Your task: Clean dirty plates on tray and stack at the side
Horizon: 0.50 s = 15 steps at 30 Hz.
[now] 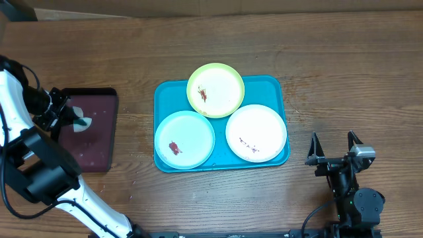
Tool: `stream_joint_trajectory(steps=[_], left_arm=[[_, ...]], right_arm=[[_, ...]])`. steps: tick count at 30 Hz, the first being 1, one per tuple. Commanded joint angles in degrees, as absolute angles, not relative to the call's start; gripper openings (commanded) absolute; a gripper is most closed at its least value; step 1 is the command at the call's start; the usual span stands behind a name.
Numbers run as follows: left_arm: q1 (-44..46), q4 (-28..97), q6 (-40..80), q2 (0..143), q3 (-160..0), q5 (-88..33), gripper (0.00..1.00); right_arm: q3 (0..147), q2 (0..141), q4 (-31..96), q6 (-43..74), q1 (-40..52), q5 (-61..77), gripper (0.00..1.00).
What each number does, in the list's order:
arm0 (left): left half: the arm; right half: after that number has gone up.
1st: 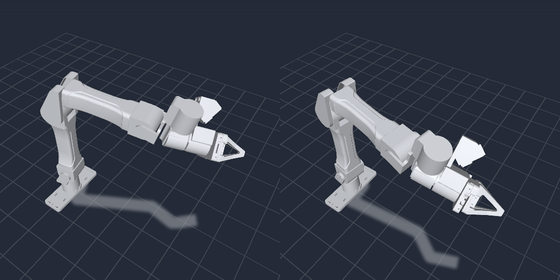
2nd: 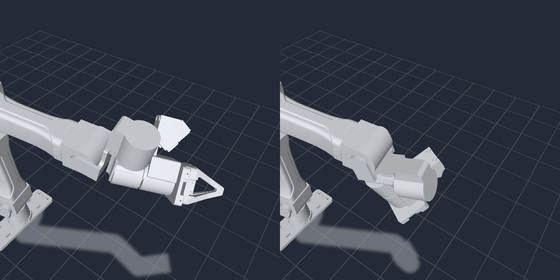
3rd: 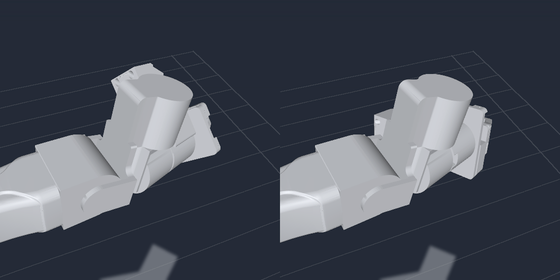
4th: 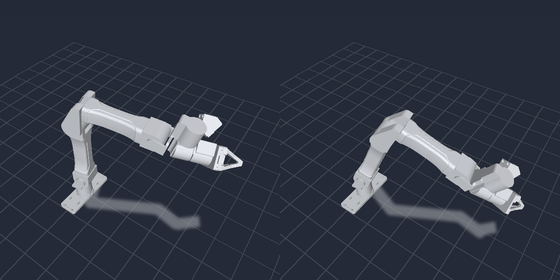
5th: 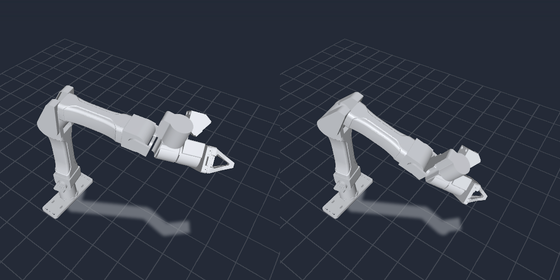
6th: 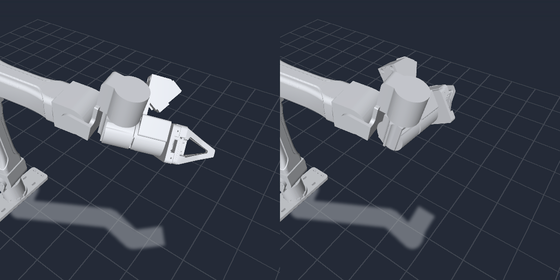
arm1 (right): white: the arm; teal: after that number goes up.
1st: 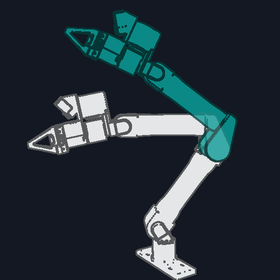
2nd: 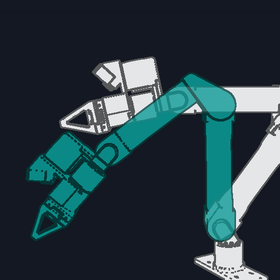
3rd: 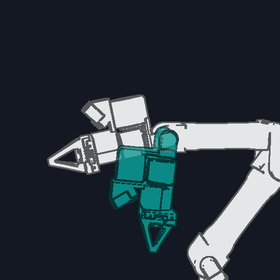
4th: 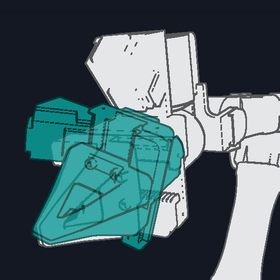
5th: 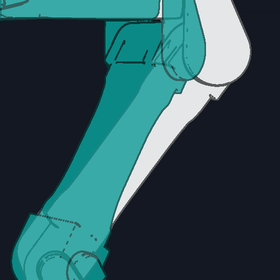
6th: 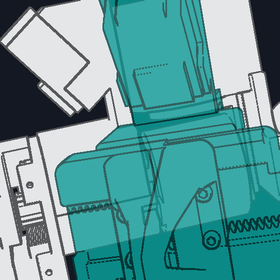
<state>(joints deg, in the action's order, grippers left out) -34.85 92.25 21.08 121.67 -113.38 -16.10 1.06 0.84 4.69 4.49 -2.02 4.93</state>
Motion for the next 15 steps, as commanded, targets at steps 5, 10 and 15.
stream_joint_trajectory(steps=[5,10,15], left_arm=[[-31.27,96.68,19.99,110.02,-139.0,-18.85,0.04],[-24.99,96.82,19.42,103.85,-140.44,-16.4,0.04],[-15.81,96.82,18.61,101.67,-134.34,-16.53,0.04]], right_arm=[[0.47,0.16,4.45,4.45,-2.33,4.56,1.0],[0.47,0.16,4.45,4.45,-2.33,4.56,1.0],[0.47,0.16,4.45,4.45,-2.33,4.56,1.0]])
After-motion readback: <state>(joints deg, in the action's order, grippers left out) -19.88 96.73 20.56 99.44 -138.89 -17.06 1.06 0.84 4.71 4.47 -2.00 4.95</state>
